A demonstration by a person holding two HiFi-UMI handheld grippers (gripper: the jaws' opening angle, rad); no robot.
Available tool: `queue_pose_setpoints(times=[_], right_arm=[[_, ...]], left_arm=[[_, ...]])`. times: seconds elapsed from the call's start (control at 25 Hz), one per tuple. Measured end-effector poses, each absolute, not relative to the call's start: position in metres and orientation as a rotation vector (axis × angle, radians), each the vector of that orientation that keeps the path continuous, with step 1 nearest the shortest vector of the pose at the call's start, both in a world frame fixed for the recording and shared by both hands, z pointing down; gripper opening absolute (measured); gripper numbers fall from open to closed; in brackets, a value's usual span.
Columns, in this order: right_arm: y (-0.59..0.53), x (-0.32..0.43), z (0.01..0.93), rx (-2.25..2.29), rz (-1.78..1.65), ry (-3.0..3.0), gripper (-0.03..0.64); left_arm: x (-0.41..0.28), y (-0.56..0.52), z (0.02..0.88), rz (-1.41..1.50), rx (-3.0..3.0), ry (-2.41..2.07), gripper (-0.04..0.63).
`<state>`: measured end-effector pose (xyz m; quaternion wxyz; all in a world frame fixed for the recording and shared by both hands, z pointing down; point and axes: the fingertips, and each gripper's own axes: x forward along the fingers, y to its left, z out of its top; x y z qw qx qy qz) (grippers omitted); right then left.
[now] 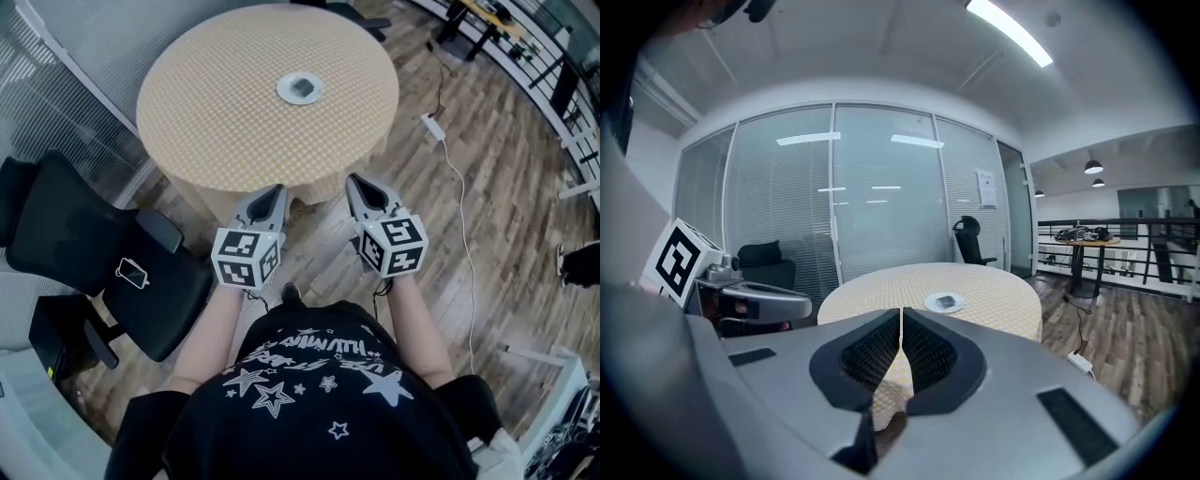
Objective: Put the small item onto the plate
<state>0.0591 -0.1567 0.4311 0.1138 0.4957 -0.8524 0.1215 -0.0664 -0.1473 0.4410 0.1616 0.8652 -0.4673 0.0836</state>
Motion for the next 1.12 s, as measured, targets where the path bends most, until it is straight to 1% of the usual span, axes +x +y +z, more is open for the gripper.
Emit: queue_pose_setpoints(times=[0.28, 0.6, 1.12], right_arm=[[-0.113, 0.086, 0.423, 1.423, 0.341, -2.52, 0.028], [-0.049, 0.117, 0.435, 1.338, 0.368, -2.532, 0.028], [0.026, 0.129, 0.432, 1.251, 0.329, -2.579, 0.028]], left_arm=[[-0.03, -0.11, 0.433, 0.246, 2.461, -1.358, 0.005], [0.006, -0.048, 0.429, 0.266, 2.464, -1.372, 0.005], [0.02, 0.032, 0.417, 0.223, 2.447, -1.466, 0.005]])
